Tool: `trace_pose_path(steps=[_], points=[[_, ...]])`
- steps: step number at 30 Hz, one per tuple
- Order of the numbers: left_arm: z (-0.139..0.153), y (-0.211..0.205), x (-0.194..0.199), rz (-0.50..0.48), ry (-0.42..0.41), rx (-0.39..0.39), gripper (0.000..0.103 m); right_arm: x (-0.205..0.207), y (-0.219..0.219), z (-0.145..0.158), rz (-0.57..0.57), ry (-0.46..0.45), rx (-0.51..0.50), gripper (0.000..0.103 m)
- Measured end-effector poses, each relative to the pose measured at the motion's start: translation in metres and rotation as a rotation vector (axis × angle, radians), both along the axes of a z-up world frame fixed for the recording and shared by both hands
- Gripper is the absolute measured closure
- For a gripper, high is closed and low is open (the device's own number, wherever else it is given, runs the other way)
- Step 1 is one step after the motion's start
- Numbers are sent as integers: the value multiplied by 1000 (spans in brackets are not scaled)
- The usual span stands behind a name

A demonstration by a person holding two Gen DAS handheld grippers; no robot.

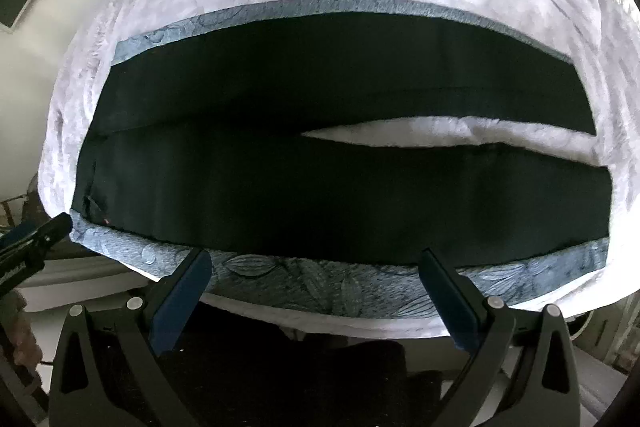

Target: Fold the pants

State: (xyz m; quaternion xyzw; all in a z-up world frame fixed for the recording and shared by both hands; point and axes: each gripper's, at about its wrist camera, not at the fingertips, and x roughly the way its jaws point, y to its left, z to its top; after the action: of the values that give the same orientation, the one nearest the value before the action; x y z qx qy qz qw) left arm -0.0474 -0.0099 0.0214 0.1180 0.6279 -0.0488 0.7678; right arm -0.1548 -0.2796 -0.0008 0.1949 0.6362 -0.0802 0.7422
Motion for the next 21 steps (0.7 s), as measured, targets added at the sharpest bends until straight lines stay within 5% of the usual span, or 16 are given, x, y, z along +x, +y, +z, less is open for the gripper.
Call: trace_pose_path(steps=[13, 21], points=[[-57, 36, 26, -104, 77, -64, 0, -5, 40, -44, -133, -9, 164, 0], [-70, 44, 23, -164, 84, -76, 0, -9, 57, -54, -185, -14, 139, 0]])
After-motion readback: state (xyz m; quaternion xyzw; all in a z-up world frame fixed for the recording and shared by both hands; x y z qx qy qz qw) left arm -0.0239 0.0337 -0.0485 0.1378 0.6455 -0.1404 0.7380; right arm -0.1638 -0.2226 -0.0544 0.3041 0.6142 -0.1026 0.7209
